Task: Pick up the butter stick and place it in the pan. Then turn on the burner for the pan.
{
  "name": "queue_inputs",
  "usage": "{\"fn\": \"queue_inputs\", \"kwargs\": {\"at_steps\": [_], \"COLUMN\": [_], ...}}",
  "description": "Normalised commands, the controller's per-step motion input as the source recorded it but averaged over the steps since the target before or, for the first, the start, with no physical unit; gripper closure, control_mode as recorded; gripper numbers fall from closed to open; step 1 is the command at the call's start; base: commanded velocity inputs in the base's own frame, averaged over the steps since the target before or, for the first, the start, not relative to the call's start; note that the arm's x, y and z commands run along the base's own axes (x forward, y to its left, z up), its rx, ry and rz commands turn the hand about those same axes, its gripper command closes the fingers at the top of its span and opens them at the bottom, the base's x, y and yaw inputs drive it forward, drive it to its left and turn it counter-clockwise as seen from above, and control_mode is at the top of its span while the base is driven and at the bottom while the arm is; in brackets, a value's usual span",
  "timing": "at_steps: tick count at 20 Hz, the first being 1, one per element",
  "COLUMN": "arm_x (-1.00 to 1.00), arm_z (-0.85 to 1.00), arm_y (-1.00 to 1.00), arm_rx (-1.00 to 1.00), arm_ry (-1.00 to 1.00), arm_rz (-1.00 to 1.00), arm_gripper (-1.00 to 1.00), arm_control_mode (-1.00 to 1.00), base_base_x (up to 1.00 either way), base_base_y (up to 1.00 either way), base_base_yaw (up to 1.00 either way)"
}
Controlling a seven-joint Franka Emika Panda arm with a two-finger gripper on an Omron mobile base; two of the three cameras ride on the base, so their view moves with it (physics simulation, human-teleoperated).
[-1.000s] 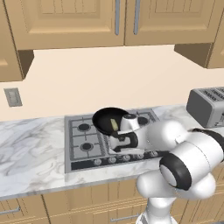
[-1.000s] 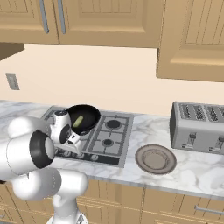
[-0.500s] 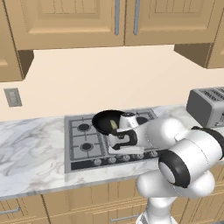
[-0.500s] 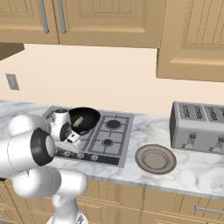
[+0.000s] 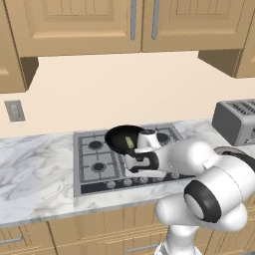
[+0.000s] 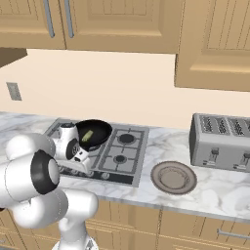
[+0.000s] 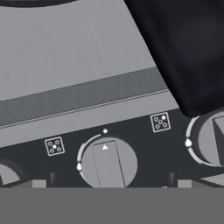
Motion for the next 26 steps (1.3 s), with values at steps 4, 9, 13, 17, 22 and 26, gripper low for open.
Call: {"fn": "queue_inputs", "kwargs": {"at_steps": [4,9,13,17,22,26], "arm_x": [0.00,0.04,0.22,0.18,0.01,-0.02], "arm_z": [-0.08,-0.12,-0.01,-0.02,-0.19,-0.19], "arm_y": [0.00,0.00,0.00,0.00,0.00,0.00], "arm_rx": [0.00,0.00,0.00,0.00,0.00,0.00], "arm_ry": [0.00,0.01,0.01,0.02,0.02,0.00], "arm_rz": [0.00,0.00,0.00,0.00,0.00,0.00], "arm_gripper": [-1.00,-1.00,-1.00,-1.00,-1.00,-1.00], "arm_control_mode": [-1.00,-1.00,-1.00,-1.00,-1.00,-1.00], "base_base_x": [0.00,0.00,0.00,0.00,0.00,0.00], "base_base_y": [0.00,0.00,0.00,0.00,0.00,0.00], "base_base_yaw": [0.00,0.00,0.00,0.00,0.00,0.00]}}
